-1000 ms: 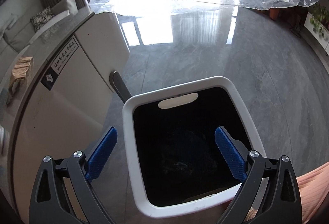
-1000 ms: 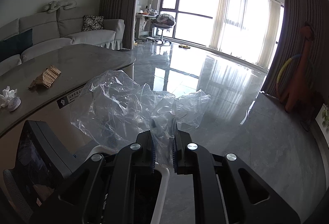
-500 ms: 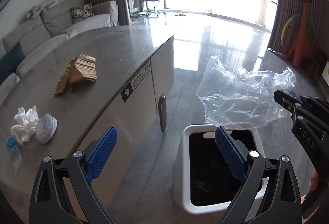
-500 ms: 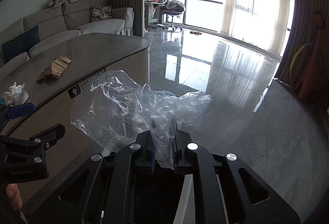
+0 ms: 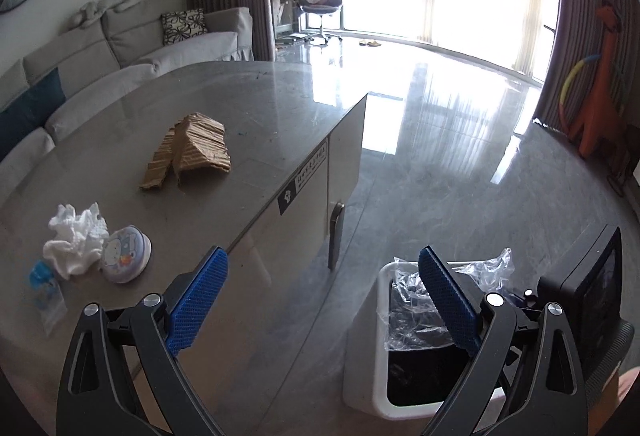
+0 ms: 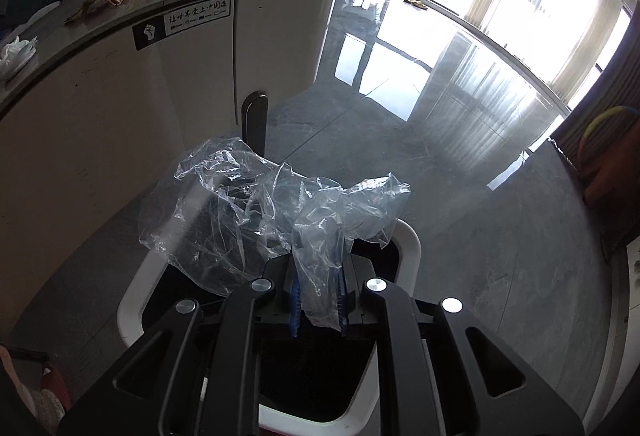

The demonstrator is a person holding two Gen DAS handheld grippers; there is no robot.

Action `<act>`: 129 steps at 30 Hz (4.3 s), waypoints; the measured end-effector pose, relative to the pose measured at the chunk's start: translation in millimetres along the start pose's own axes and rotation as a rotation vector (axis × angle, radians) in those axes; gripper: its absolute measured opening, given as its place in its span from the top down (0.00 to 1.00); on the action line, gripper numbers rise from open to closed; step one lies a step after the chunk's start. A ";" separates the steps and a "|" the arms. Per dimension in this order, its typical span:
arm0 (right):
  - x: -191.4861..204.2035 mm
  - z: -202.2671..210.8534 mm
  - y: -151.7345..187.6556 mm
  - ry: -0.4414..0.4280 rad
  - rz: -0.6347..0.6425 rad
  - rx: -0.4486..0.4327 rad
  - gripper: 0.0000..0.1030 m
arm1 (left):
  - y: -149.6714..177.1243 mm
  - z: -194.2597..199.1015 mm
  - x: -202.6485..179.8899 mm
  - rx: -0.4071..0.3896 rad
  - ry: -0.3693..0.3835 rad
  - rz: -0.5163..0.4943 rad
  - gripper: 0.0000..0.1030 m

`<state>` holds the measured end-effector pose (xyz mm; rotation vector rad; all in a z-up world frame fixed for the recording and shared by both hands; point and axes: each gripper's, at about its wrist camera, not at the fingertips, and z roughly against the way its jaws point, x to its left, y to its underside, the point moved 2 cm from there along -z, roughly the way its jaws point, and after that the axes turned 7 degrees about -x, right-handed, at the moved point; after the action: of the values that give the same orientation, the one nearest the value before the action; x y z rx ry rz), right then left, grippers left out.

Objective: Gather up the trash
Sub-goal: 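Open the left gripper over the bin while the right gripper releases the clear bag, then move both open tools back to the island toward the tin and wrapper, then grasp the small blue wrapper with the left gripper, then grasp the round cartoon tin with the right gripper while the left holds the wrapper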

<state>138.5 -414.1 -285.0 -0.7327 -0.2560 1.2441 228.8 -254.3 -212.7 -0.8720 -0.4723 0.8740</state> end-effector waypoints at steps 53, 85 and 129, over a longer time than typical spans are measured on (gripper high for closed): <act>166.7 152.3 -145.0 -0.335 0.022 -0.690 0.05 | 36.7 44.2 272.5 0.073 -0.549 0.431 0.04; 209.0 136.3 -138.0 -0.383 0.079 -0.636 0.05 | 55.8 1.1 228.2 0.210 -0.406 0.292 0.83; 254.4 72.4 -114.7 -0.537 0.162 -0.364 0.47 | 29.7 78.2 233.2 0.025 -0.478 0.233 0.93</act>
<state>269.7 -168.2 -211.0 -0.7248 -0.8960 1.5577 296.2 -17.1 -187.8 -0.7002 -0.7820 1.3102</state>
